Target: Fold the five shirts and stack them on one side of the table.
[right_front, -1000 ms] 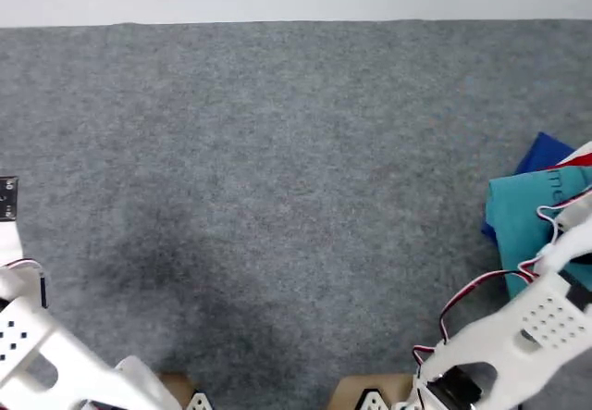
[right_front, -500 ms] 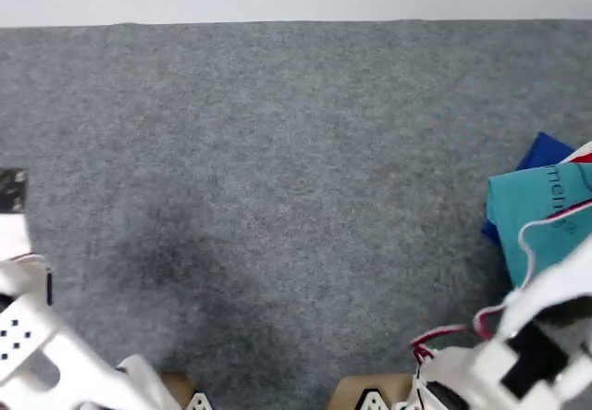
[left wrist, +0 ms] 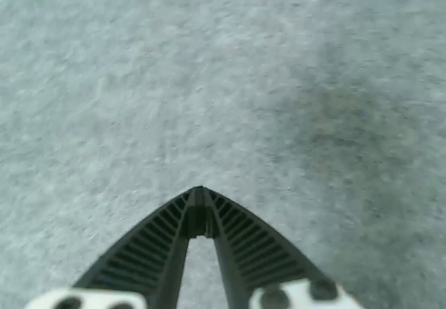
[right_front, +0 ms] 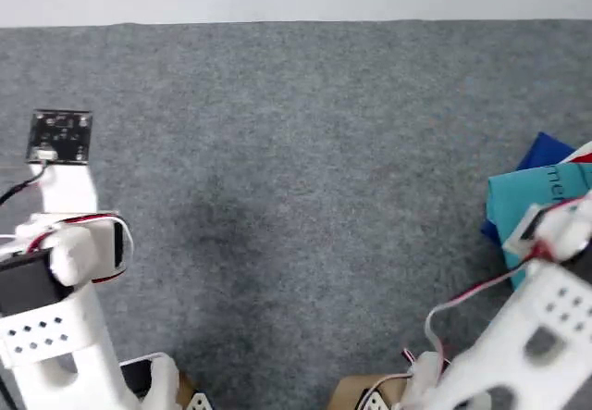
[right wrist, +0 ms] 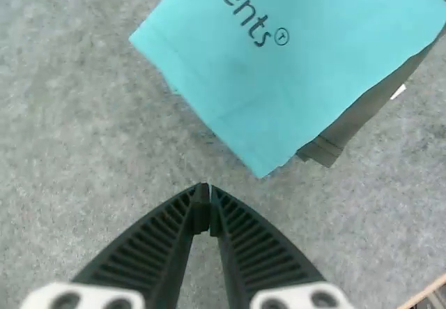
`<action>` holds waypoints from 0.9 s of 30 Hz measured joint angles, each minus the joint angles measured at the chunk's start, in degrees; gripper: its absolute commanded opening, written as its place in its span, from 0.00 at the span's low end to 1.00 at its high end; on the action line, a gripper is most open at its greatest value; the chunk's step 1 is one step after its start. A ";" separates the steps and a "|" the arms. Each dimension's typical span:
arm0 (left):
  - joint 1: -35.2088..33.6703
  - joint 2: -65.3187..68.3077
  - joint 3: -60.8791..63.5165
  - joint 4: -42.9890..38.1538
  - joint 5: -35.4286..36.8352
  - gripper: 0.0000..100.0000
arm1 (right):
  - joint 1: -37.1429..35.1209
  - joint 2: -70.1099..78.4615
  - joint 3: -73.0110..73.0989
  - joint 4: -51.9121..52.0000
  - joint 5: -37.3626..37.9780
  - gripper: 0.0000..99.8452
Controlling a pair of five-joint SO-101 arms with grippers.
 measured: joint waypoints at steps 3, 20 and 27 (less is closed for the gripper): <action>2.73 -0.70 -0.09 0.00 2.90 0.00 | -3.78 -8.18 7.21 -0.26 0.00 0.01; 18.20 -37.36 39.12 -24.88 22.24 0.00 | -18.37 -51.52 45.71 -8.79 0.00 0.01; 20.75 -55.56 54.59 -27.43 22.33 0.00 | -22.15 -59.78 53.98 -13.36 0.00 0.01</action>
